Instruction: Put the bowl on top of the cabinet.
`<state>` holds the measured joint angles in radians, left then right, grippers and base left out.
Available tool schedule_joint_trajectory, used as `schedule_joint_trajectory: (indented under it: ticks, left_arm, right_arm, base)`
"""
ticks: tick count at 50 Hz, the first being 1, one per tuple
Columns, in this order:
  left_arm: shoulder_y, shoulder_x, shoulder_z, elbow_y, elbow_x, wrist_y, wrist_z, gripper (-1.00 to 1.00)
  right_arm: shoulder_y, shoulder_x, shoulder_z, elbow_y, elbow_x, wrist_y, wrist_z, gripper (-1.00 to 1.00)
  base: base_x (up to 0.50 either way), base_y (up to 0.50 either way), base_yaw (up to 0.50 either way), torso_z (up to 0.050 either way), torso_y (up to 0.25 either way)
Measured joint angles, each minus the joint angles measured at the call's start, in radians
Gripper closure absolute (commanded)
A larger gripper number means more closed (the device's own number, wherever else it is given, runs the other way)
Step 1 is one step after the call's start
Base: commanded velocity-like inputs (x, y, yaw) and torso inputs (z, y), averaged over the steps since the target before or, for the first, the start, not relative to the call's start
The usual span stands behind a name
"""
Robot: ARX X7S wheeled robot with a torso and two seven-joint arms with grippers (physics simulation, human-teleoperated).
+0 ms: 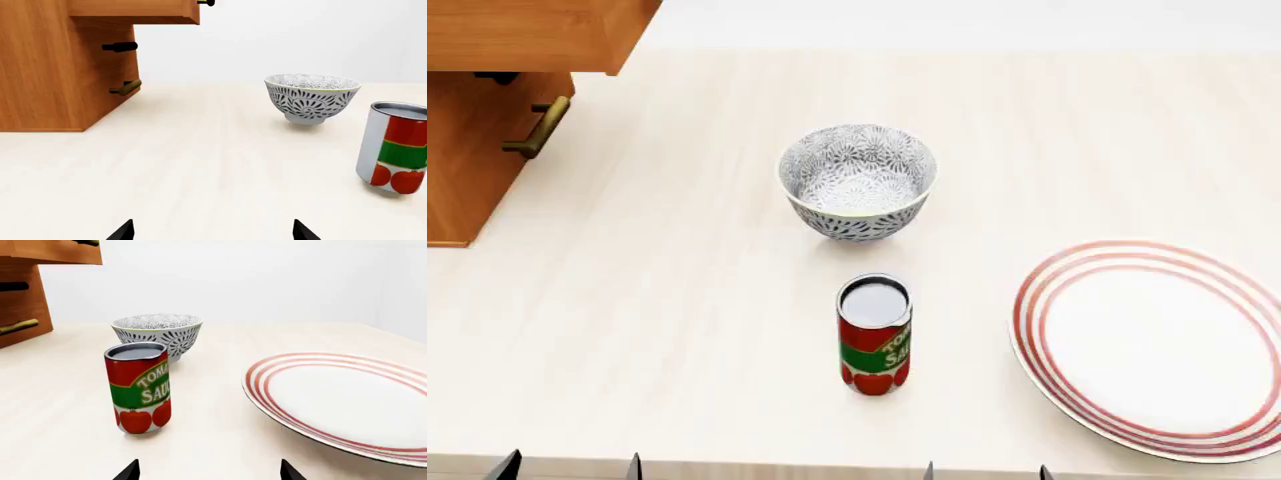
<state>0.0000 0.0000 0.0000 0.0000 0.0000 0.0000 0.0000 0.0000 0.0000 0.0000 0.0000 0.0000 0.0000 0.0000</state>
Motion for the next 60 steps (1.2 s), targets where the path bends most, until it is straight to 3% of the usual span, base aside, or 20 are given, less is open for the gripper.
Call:
schedule_joint_trajectory:
  ticks: [20,31,43,60]
  left_arm:
    - [0.004,-0.039,0.044,0.013,-0.041,0.009,-0.052,-1.0]
    - [0.076,-0.055,0.049,0.186,0.051,0.261,-0.154,-1.0]
    - [0.12,-0.069,0.052,0.297,0.12,0.397,-0.234,-1.0]
    - [0.131,-0.093,0.071,0.325,0.134,0.426,-0.279,-1.0]
  right_arm:
    - [-0.004,0.041,-0.049,-0.011,0.03,-0.017,0.057,-1.0]
    - [-0.039,0.049,-0.043,-0.137,0.012,-0.283,0.13,-1.0]
    - [-0.073,0.06,-0.049,-0.206,-0.053,-0.47,0.204,-1.0]
    - [-0.086,0.082,-0.075,-0.217,-0.091,-0.538,0.258,-1.0]
  base:
    - [0.0,0.0,0.0,0.0,0.0]
    - [0.0,0.0,0.0,0.0,0.0]
    - [0.0,0.47,0.0,0.0,0.0]
    - [0.0,0.5,0.0,0.0,0.0]
